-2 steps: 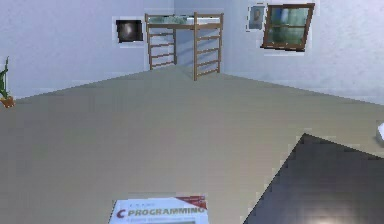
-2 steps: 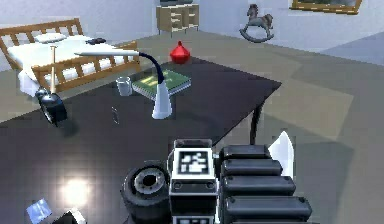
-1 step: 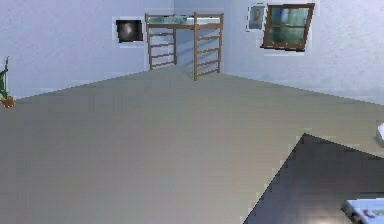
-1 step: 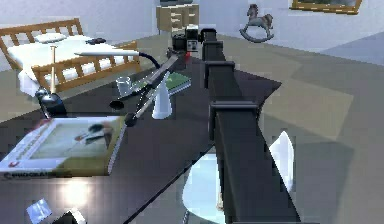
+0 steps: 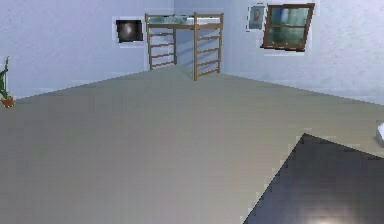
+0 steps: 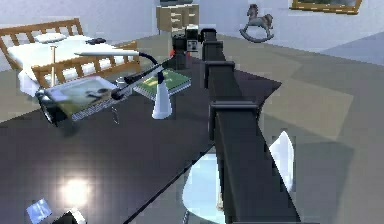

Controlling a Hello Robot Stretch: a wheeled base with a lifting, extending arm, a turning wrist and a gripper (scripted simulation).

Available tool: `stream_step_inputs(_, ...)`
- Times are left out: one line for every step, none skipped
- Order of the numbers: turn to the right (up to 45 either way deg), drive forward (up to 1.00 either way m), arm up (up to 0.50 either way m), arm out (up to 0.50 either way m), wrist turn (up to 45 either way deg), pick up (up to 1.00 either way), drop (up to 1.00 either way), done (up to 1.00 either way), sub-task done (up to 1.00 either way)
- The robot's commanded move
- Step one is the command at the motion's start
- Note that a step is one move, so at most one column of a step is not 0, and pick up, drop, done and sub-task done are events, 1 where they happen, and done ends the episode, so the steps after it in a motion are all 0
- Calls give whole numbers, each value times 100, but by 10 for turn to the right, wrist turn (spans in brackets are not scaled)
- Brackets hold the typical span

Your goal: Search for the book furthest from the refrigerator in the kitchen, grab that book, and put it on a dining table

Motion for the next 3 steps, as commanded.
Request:
stream_step_inputs(0,0,0,0,450,0,0,0,0)
stream_step_inputs(0,0,0,0,60,0,0,0,0)
stream_step_inputs(0,0,-32,0,0,0,0,0,0)
